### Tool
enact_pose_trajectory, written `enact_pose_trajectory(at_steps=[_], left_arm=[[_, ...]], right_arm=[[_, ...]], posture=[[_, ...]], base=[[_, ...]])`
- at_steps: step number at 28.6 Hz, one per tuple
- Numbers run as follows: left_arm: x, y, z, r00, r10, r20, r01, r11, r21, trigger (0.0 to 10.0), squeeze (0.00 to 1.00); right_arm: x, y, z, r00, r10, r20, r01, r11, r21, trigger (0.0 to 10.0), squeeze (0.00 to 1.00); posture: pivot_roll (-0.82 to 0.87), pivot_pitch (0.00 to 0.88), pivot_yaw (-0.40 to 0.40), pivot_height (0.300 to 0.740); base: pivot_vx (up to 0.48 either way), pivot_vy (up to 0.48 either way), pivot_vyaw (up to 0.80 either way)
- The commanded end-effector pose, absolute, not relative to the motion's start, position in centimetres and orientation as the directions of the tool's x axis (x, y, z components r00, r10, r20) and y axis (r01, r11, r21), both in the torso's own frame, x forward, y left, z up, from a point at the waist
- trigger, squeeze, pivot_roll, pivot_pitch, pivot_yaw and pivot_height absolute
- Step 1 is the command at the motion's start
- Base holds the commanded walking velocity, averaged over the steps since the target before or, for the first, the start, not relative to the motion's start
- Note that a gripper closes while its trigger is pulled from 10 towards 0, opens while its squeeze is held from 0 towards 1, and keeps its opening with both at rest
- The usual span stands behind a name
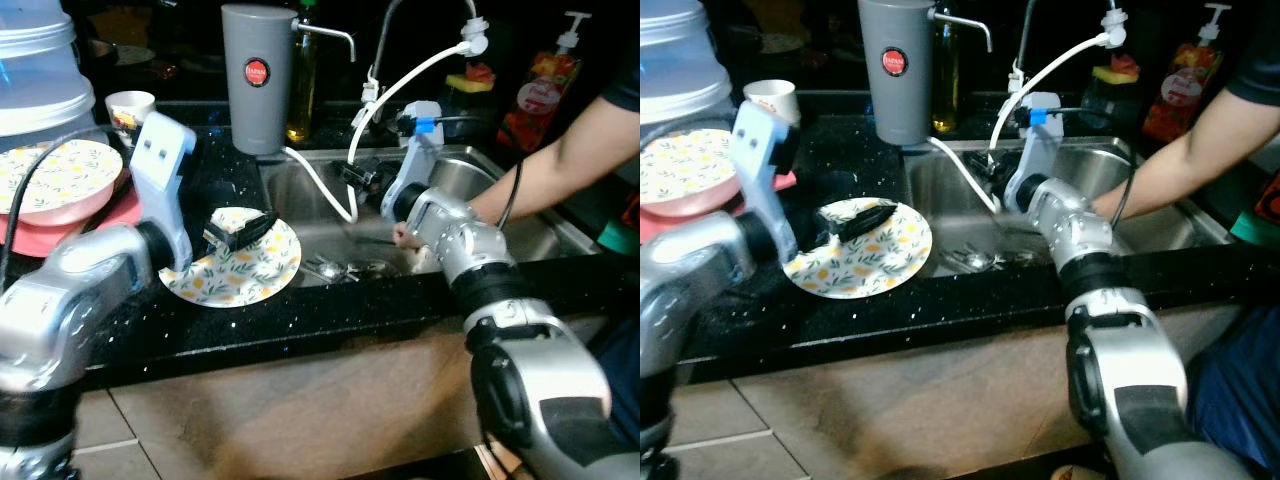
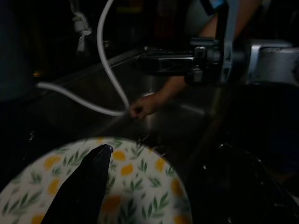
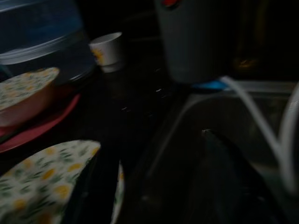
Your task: Kitchen organization
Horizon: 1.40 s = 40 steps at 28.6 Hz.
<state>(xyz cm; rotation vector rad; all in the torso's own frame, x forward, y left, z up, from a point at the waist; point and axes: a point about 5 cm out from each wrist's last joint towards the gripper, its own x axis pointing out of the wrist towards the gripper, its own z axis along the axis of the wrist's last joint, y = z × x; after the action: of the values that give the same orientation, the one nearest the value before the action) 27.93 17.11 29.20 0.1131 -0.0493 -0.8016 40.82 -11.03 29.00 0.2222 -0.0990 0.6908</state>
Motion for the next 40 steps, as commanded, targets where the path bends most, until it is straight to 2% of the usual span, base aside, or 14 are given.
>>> enact_pose_trajectory(at_steps=[1, 2, 3, 7, 11, 13, 14, 18, 22, 26, 27, 32, 40], left_arm=[[27.6, 18.2, 29.0, 0.708, -0.705, -0.05, 0.705, 0.699, 0.121, 10.0, 0.0], [27.6, 18.9, 28.5, 0.727, -0.681, -0.089, 0.687, 0.719, 0.11, 10.0, 0.0], [27.8, 19.7, 27.9, 0.75, -0.648, -0.134, 0.661, 0.741, 0.12, 10.0, 0.0], [27.9, 21.7, 26.8, 0.798, -0.553, -0.24, 0.596, 0.783, 0.178, 10.0, 0.0], [27.7, 23.7, 26.9, 0.845, -0.462, -0.268, 0.518, 0.832, 0.199, 10.0, 0.0], [27.5, 24.1, 27.1, 0.849, -0.458, -0.264, 0.512, 0.835, 0.199, 10.0, 0.0], [27.5, 24.2, 27.1, 0.848, -0.459, -0.265, 0.514, 0.834, 0.201, 10.0, 0.0], [26.9, 23.4, 26.2, 0.786, -0.561, -0.26, 0.593, 0.802, 0.064, 10.0, 0.0], [26.7, 23.1, 25.4, 0.764, -0.579, -0.283, 0.613, 0.789, 0.04, 10.0, 0.0], [26.7, 23.1, 23.9, 0.75, -0.55, -0.368, 0.613, 0.787, 0.075, 10.0, 0.0], [26.7, 23.4, 23.0, 0.752, -0.504, -0.425, 0.598, 0.792, 0.119, 10.0, 0.0], [27.0, 24.0, 22.2, 0.764, -0.422, -0.488, 0.568, 0.799, 0.198, 10.0, 0.0], [27.0, 24.0, 22.1, 0.759, -0.412, -0.504, 0.569, 0.796, 0.207, 10.0, 0.0]], right_arm=[[40.5, -10.4, 28.6, 0.734, 0.665, 0.135, -0.678, 0.71, 0.19, 10.0, 1.0], [40.3, -10.1, 28.4, 0.72, 0.684, 0.115, -0.692, 0.694, 0.198, 10.0, 0.89], [40.0, -9.7, 28.1, 0.698, 0.711, 0.09, -0.711, 0.673, 0.202, 10.0, 0.0], [39.5, -9.0, 27.4, 0.664, 0.746, 0.045, -0.74, 0.647, 0.186, 10.0, 0.0], [38.9, -8.7, 27.0, 0.661, 0.75, 0.014, -0.742, 0.65, 0.163, 10.0, 0.0], [38.7, -8.7, 26.9, 0.661, 0.75, 0.006, -0.741, 0.652, 0.159, 10.0, 0.0], [38.6, -8.7, 26.9, 0.661, 0.751, 0.003, -0.742, 0.652, 0.159, 10.0, 0.0], [38.5, -8.7, 26.6, 0.655, 0.756, -0.019, -0.743, 0.648, 0.166, 10.0, 0.0], [38.4, -8.7, 26.4, 0.654, 0.756, -0.029, -0.743, 0.649, 0.165, 10.0, 0.0], [38.4, -8.8, 26.1, 0.66, 0.75, -0.043, -0.738, 0.658, 0.149, 10.0, 0.0], [38.3, -8.9, 26.1, 0.668, 0.743, -0.051, -0.732, 0.667, 0.138, 10.0, 0.0], [38.3, -9.1, 26.0, 0.675, 0.735, -0.064, -0.725, 0.677, 0.123, 10.0, 0.0], [38.2, -9.0, 25.7, 0.655, 0.752, -0.082, -0.733, 0.657, 0.175, 10.0, 0.0]], posture=[[0.01, 0.096, -0.074, 0.74], [0.01, 0.096, -0.074, 0.74], [0.0, 0.094, -0.075, 0.74], [0.01, 0.092, -0.077, 0.74], [0.01, 0.086, -0.079, 0.74], [0.01, 0.084, -0.08, 0.74], [0.01, 0.084, -0.08, 0.74], [0.01, 0.083, -0.086, 0.74], [0.0, 0.084, -0.087, 0.74], [0.0, 0.086, -0.088, 0.74], [0.0, 0.086, -0.088, 0.74], [0.0, 0.087, -0.088, 0.74], [-0.01, 0.089, -0.089, 0.74]], base=[[0.0, 0.0, 0.0], [0.0, 0.0, 0.0], [0.0, 0.0, 0.0], [0.0, 0.0, 0.0], [0.0, 0.0, 0.0], [0.0, 0.0, 0.0], [0.0, 0.0, 0.0], [0.0, 0.0, 0.0], [0.0, 0.0, 0.0], [0.0, 0.0, 0.0], [0.0, 0.0, 0.0], [0.0, 0.0, 0.0], [0.0, 0.0, 0.0]])
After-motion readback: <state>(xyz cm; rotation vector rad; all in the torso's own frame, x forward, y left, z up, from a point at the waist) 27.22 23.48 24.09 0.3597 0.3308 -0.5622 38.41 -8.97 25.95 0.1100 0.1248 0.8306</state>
